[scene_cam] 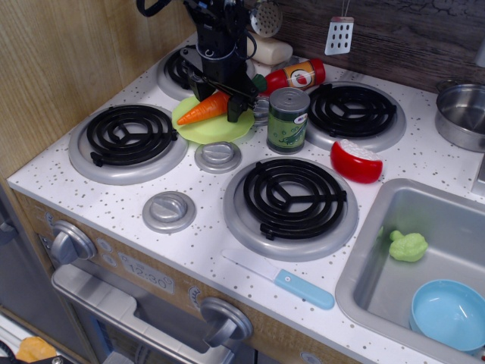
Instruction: Take carrot off plate
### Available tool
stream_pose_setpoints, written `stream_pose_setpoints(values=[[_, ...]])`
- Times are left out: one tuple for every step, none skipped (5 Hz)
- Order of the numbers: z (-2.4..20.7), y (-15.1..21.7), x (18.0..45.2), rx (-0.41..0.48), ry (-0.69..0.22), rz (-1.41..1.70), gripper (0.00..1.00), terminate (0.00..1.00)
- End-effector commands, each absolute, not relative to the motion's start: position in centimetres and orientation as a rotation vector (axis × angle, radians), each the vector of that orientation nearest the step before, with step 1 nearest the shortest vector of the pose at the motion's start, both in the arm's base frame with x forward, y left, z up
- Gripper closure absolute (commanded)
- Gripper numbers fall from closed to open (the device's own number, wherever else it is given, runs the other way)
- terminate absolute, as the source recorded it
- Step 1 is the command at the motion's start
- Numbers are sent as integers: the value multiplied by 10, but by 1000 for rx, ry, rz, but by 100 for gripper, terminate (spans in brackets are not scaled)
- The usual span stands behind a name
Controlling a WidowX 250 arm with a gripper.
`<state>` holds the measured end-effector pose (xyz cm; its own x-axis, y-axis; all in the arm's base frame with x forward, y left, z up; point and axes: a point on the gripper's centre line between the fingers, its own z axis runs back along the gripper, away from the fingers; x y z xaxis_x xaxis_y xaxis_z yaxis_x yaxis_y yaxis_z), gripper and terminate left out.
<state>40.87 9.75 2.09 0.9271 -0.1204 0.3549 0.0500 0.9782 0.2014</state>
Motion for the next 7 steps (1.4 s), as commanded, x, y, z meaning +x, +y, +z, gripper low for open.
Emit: stream_pose_setpoints(values=[[42,107,410,241,-401,-120,100,0],[66,114,396,327,-362,-105,100,0],[80,132,379,383,-346,-100,100,0],[83,147,374,354,-309,-109,100,0],[85,151,362,367,-301,-112,100,0],[80,156,351,384,-305,-90,100,0],[73,172,341,371,-308,-108,100,0]])
